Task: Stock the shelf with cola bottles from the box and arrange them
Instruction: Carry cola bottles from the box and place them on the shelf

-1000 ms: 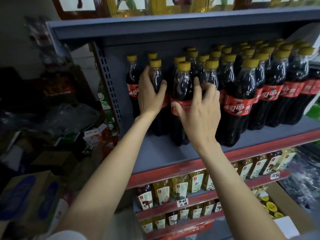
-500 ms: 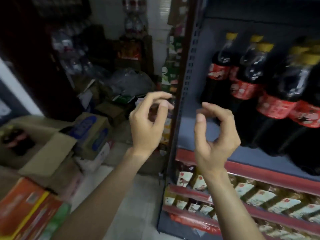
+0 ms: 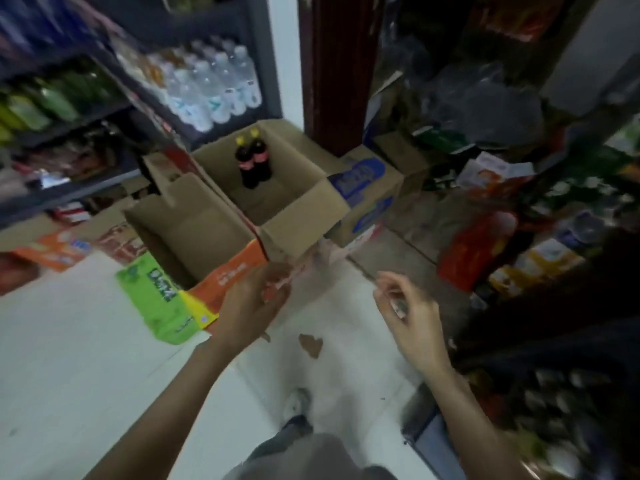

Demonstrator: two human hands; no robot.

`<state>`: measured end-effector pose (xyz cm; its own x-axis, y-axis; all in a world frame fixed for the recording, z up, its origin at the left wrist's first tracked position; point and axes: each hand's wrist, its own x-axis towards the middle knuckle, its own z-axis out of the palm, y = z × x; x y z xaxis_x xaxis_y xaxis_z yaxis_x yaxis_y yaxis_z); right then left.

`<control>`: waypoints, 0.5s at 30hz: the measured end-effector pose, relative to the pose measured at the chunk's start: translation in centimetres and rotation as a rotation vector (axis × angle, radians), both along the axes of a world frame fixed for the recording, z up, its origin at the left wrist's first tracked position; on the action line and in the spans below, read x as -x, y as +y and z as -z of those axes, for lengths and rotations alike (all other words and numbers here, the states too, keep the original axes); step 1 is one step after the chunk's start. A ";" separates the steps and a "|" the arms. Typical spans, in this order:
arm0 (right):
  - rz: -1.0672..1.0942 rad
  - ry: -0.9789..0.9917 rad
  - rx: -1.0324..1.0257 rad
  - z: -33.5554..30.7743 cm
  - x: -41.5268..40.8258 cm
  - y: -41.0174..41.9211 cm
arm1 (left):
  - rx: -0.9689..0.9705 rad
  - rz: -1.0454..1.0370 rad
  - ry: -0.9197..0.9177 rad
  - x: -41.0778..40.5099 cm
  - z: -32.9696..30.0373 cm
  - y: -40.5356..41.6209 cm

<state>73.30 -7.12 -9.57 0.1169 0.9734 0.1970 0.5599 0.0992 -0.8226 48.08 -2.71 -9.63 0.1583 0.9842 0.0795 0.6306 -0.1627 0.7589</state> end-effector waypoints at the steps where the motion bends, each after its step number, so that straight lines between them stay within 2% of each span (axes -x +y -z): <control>1: -0.023 -0.031 0.040 1.1 0.9 2.0 | 0.031 -0.049 0.002 1.5 0.6 1.7; 5: -0.063 -0.149 0.119 3.7 4.2 10.5 | 0.099 -0.219 0.018 5.9 2.7 9.3; 15: -0.244 -0.264 0.155 7.6 10.6 35.5 | 0.179 -0.386 -0.055 9.4 9.0 29.7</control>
<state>62.74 28.41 -17.15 -0.1569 0.9869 0.0380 0.7292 0.1417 -0.6694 38.68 27.00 -18.58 -0.2236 0.9696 -0.0998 0.5773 0.2142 0.7880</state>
